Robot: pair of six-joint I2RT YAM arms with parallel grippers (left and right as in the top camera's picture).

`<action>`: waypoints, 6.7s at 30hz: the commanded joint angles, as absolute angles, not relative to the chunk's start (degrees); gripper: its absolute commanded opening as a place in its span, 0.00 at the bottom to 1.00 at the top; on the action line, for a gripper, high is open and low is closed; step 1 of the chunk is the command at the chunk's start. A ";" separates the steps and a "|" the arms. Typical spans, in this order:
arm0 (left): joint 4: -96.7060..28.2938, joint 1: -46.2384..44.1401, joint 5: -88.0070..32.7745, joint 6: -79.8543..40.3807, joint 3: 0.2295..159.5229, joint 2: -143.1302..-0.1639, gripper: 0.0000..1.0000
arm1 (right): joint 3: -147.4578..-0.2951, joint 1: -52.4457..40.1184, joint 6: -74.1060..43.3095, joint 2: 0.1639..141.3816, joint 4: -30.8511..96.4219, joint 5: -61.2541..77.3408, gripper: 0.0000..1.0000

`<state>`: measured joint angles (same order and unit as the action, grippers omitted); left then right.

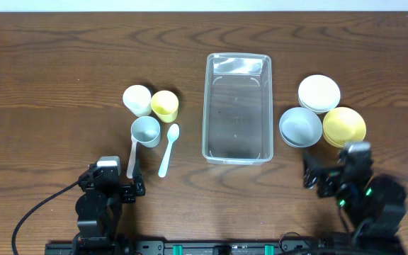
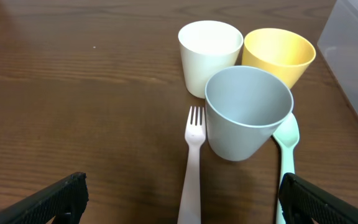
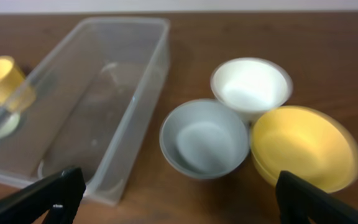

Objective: Pack container
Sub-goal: 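Raise the right gripper and move it toward the yellow bowl, then grasp the rim of the yellow bowl with the right gripper, then carry the yellow bowl into the clear container and release it, then move the right gripper to the white bowl and grasp its rim, then stack the white bowl onto the yellow bowl in the container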

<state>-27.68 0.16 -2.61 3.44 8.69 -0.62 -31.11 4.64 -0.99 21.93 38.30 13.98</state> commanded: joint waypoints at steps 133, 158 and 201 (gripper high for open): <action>-28.03 0.03 -2.50 3.84 8.34 -0.23 0.98 | -107.72 10.09 -19.22 105.60 71.48 -1.06 0.55; -28.03 0.03 -2.52 3.84 8.34 -0.23 0.98 | -92.58 10.96 -15.03 122.48 52.95 1.34 0.09; -28.03 0.03 -2.50 3.84 8.34 -0.23 0.98 | -98.45 -17.98 -28.23 118.32 44.64 -1.17 0.01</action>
